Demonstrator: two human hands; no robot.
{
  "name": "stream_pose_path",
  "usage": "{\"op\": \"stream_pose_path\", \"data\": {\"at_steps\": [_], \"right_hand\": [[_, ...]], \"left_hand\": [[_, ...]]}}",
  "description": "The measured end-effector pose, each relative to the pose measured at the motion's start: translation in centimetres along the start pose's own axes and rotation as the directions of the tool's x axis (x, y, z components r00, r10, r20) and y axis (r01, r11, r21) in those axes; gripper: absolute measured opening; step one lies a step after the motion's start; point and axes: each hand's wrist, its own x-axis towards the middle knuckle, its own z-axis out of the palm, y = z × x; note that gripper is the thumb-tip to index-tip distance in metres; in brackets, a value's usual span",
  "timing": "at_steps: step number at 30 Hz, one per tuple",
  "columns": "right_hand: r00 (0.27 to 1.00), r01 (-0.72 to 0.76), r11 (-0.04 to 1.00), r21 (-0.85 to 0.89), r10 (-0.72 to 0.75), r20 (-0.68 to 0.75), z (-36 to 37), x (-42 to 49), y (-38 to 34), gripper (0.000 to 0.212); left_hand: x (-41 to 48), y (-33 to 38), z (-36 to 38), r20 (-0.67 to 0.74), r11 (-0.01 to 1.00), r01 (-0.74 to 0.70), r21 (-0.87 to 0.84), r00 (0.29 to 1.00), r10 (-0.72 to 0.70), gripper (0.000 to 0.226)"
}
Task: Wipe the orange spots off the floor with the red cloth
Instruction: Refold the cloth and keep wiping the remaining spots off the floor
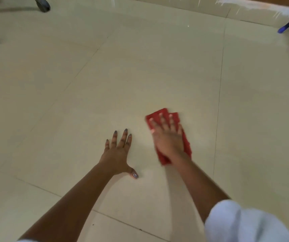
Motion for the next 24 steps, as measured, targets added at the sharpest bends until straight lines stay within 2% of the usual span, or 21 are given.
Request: {"op": "stream_pose_path", "data": {"at_steps": [2,3,5,8,10,11,13,15,17,18,20,24], "right_hand": [[0.981,0.184,0.980,-0.074,-0.188,-0.041,2.2,-6.3,-2.1,0.047],[0.971,0.221,0.971,-0.092,-0.228,-0.077,3.1,-9.7,-1.8,0.047],[0.983,0.159,0.983,-0.091,-0.166,-0.080,3.1,-13.8,0.4,0.047],[0.996,-0.002,0.993,-0.121,-0.009,-0.092,2.1,-11.1,3.5,0.052],[0.991,-0.111,0.991,-0.080,0.105,-0.078,1.4,-7.3,2.0,0.056],[0.991,-0.123,0.990,-0.067,0.119,-0.060,1.5,-6.5,0.4,0.055],[1.000,0.028,0.998,-0.054,-0.028,-0.007,2.5,-7.9,-3.5,0.051],[0.963,0.267,0.962,-0.057,-0.268,-0.015,3.9,-14.0,-5.5,0.049],[0.935,0.353,0.934,-0.056,-0.354,-0.009,4.7,-21.0,-4.0,0.047],[0.943,0.332,0.941,-0.059,-0.333,-0.002,4.5,-23.2,-2.2,0.046],[0.966,0.241,0.965,-0.104,-0.249,-0.076,4.5,-23.3,2.3,0.046],[0.993,-0.059,0.995,-0.074,0.051,-0.102,1.8,-15.3,4.6,0.051]], "left_hand": [[-1.7,0.3,1.1,-0.062,1.000,0.005,-0.014,0.998,-0.006,0.129],[-3.0,0.4,2.2,-0.142,1.000,0.008,0.012,0.990,-0.007,0.122],[-5.9,0.2,4.9,-0.248,0.999,0.016,0.035,0.969,-0.006,0.117],[-9.1,-0.8,8.3,-0.201,0.998,0.020,0.061,0.980,-0.007,0.104],[-9.7,-0.7,8.8,-0.194,0.999,0.039,0.017,0.980,-0.035,0.097],[-9.9,-0.2,8.9,-0.173,0.999,0.039,-0.033,0.984,-0.045,0.100],[-10.6,0.4,9.8,-0.287,0.994,0.015,-0.108,0.957,-0.045,0.113],[-12.1,0.7,10.7,-0.272,0.985,0.040,-0.170,0.958,-0.086,0.116],[-13.2,1.0,11.4,-0.256,0.984,0.075,-0.161,0.960,-0.115,0.112],[-13.6,1.2,11.8,-0.228,0.985,0.081,-0.153,0.967,-0.115,0.105],[-13.5,1.7,12.0,-0.198,0.993,0.050,-0.110,0.978,-0.071,0.092],[-11.8,4.1,11.6,-0.207,0.998,-0.050,-0.043,0.978,0.040,0.094]]}}
